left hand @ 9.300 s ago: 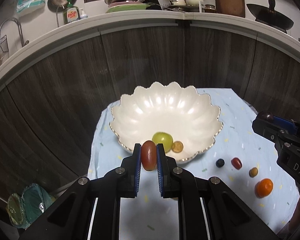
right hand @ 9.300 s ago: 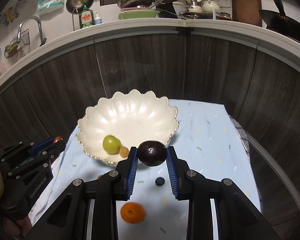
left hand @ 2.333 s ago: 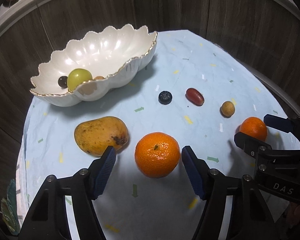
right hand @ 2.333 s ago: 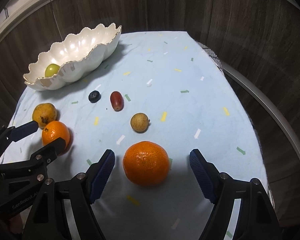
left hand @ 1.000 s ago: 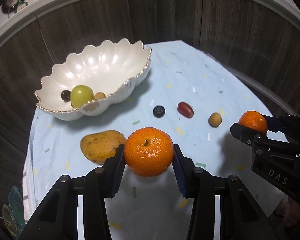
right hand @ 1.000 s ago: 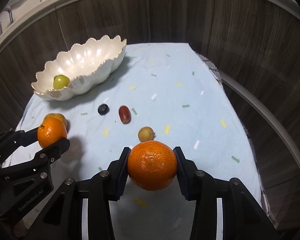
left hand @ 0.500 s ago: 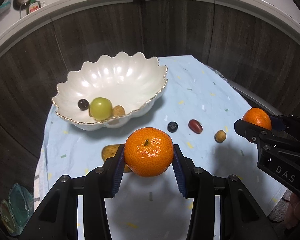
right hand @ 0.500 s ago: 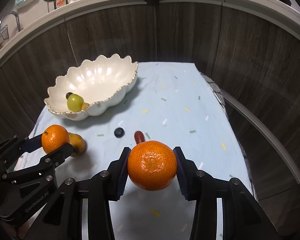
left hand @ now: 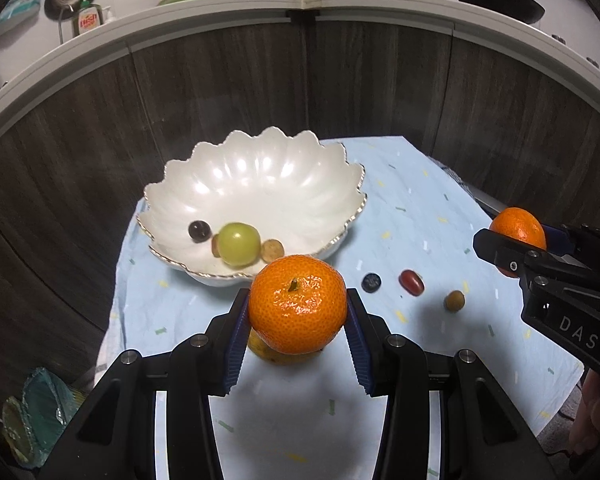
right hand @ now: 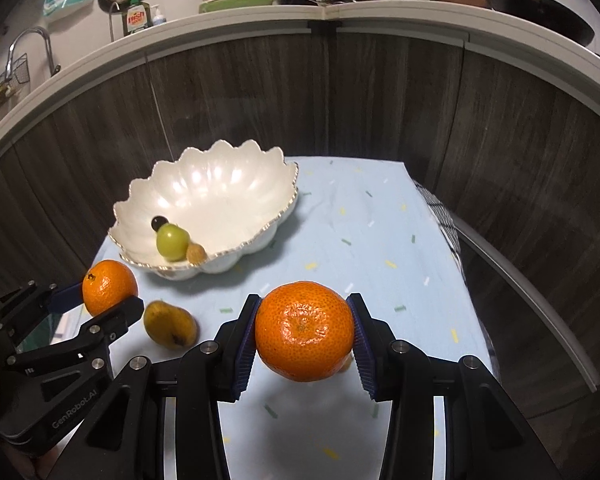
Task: Organize fruits
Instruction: 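Lift both mandarin oranges and carry them over the white bowl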
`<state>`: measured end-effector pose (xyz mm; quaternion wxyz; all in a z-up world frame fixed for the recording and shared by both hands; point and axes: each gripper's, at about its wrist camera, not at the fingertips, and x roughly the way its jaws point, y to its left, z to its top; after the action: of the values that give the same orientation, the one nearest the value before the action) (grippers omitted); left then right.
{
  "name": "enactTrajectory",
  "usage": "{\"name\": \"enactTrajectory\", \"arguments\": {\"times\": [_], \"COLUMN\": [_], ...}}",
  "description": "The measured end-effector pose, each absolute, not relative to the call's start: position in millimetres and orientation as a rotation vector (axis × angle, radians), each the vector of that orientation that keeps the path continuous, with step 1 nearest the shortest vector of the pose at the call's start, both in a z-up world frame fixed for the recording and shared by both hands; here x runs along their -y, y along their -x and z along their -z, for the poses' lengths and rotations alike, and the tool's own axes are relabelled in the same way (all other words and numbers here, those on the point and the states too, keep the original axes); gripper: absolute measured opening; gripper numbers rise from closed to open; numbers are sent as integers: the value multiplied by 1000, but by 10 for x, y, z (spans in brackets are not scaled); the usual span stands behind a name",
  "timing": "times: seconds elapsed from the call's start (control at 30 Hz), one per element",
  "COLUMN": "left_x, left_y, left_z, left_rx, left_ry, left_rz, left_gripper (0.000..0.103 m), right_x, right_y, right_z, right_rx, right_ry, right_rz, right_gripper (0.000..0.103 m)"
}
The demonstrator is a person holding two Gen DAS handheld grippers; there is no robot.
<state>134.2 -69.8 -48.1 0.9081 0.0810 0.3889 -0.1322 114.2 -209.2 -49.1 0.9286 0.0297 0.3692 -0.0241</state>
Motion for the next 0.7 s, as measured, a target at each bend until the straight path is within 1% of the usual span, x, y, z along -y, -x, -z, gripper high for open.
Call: {"name": "enactTrajectory", "arguments": {"times": [0.7], "left_x": [329], "left_y": [-1710], "left_z": [194], "left_rx": [-753], "left_ry": [-132], "left_rz": [203], "left_gripper": [44], "right_x": [1806], "right_y": [-1572], "right_z": [186], "right_rx": [-695], "right_ry": [-28], "right_rz": [0], "right_gripper": [44]}}
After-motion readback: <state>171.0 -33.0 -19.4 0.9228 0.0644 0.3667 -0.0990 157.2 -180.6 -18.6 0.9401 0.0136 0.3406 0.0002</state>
